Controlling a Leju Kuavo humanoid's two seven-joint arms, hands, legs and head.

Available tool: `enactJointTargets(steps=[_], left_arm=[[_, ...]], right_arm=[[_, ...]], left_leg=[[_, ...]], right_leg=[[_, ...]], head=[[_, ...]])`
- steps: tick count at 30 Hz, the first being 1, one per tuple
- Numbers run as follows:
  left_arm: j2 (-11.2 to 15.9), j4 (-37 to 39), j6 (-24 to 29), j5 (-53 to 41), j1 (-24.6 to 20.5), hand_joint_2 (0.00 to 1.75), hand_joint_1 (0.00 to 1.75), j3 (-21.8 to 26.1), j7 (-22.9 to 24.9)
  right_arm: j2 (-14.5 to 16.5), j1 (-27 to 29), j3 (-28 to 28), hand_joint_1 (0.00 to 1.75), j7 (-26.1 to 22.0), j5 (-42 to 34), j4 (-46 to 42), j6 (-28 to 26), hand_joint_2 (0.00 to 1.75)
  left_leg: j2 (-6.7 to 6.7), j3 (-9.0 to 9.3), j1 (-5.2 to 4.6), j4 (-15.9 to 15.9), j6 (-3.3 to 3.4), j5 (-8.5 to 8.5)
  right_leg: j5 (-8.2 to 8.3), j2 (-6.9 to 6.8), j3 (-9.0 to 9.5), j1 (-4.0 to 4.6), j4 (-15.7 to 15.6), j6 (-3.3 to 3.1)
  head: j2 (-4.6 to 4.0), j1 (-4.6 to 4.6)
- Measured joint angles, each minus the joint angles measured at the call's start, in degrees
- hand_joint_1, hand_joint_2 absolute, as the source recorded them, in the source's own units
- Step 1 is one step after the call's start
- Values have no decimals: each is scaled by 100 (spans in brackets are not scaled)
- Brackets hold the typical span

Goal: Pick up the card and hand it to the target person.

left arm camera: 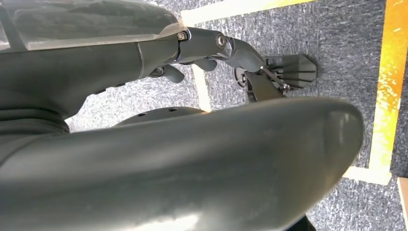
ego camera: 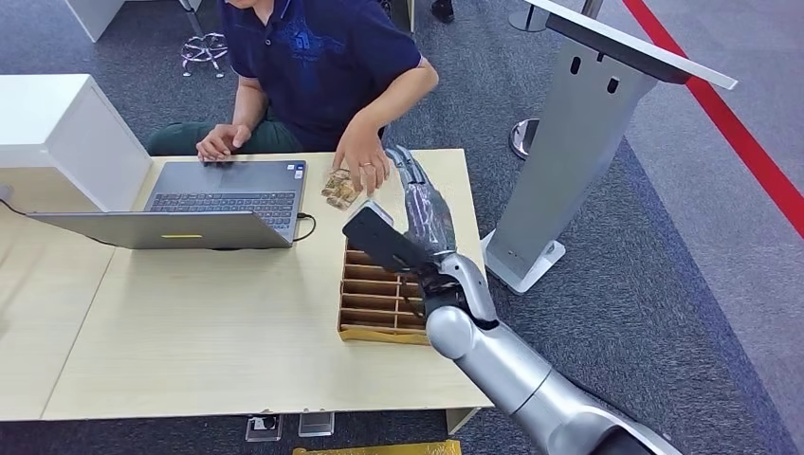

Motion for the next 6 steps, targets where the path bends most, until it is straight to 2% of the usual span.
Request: enactJointTargets(steps=[4, 6], left_arm=[[19, 0, -4, 64, 73, 0, 0, 0, -50], [31, 0, -1, 100, 99, 0, 0, 1, -70]], right_arm=[[-394, 731, -249, 0, -665, -1247, -714, 537, 175], [-539, 1021, -358, 0, -859, -1601, -948, 739, 175]], left_leg=[[-1, -1, 0, 1, 1, -2], [0, -1, 0, 1, 2, -2]], right_leg=[[0, -2, 1, 0, -4, 1], [0, -1, 1, 0, -5, 1]], head=[[0, 3], [0, 4]])
